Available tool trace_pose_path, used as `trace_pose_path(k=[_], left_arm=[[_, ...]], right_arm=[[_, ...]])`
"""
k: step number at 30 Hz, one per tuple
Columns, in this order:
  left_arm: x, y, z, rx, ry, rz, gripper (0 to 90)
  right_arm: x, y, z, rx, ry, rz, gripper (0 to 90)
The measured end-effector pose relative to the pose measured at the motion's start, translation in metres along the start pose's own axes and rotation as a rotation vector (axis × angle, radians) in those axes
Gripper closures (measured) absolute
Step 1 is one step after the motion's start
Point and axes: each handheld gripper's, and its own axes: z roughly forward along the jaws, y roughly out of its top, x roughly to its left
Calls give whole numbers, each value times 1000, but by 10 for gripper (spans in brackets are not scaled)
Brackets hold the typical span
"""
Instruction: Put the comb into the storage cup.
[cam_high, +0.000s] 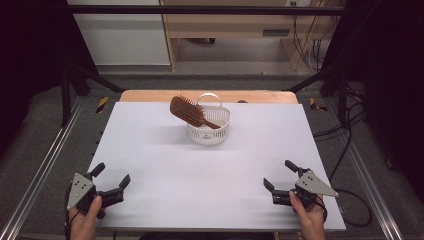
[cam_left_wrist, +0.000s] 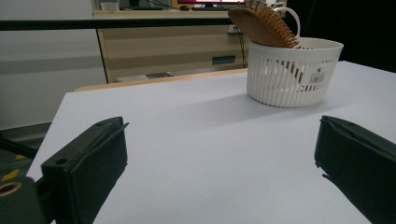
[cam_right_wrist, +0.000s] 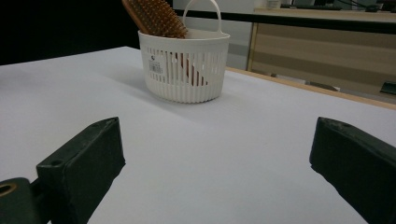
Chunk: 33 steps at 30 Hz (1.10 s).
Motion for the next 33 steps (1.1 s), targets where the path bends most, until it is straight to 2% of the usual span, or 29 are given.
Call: trace_pose_path(k=[14, 23, 24, 26, 30, 33], left_arm=[[-11, -1, 3, -30, -44, 38, 23], [-28, -2, 1, -33, -80, 33, 29], [-29, -2, 1, -30, -79, 44, 29], [-29, -2, 1, -31, -80, 40, 29], [-26, -1, 1, -35, -37, 54, 30], [-20, -1, 0, -45, -13, 33, 30]], right_arm=[[0, -1, 1, -2, 16, -15, 32], [0, -2, 1, -5, 18, -15, 32], [0, -2, 1, -5, 18, -15, 32], [0, -2, 1, -3, 16, -15, 32], [-1, -2, 2, -3, 12, -17, 32], [-1, -2, 1, -5, 9, -5, 33]])
